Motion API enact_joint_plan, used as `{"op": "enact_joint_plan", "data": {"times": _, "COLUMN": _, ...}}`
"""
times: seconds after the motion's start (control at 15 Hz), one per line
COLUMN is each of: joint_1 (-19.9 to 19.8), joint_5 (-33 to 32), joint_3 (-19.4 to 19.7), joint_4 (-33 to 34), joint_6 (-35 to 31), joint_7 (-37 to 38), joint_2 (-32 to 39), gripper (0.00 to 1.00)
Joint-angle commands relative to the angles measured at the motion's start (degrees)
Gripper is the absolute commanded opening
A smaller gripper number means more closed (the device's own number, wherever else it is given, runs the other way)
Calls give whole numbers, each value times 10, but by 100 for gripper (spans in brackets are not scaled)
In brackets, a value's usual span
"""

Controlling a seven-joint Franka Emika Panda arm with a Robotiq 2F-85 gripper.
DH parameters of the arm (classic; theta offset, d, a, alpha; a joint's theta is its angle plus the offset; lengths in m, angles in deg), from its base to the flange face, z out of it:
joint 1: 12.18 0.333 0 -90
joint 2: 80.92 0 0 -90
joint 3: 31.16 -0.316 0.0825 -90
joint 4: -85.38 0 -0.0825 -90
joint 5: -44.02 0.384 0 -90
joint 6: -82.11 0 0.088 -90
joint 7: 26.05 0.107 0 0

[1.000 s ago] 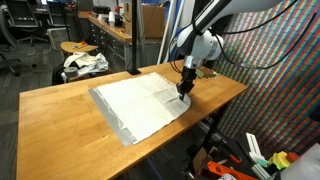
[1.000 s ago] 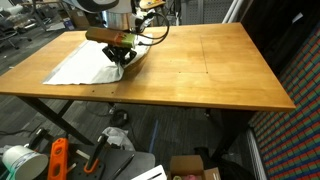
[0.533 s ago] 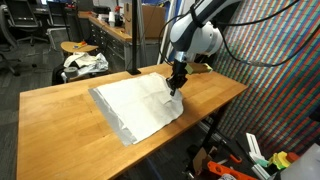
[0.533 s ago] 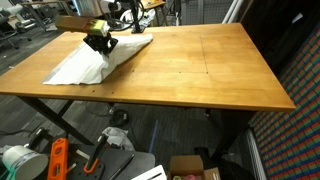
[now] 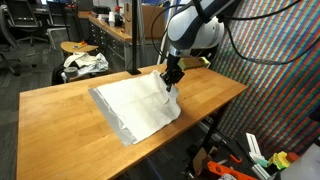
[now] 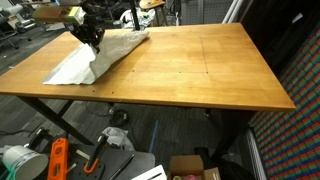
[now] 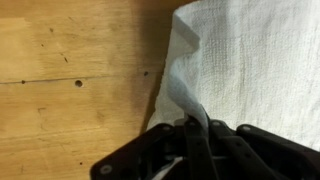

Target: Fold the towel in half

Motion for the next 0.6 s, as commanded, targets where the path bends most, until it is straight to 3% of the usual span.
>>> {"op": "enact_joint_plan", "data": {"times": 0.0, "joint_1": 17, "joint_5": -58, "joint_3": -15, "joint_4": -44, "joint_6": -28, "joint_7": 59, "joint_2": -35, "gripper": 3}}
{"op": "enact_joint_plan", "data": {"times": 0.53, "joint_1": 55, "joint_5": -137, "joint_3": -64, "joint_4": -124, "joint_6": -141, "joint_7": 181, "joint_2": -48, "gripper": 3}}
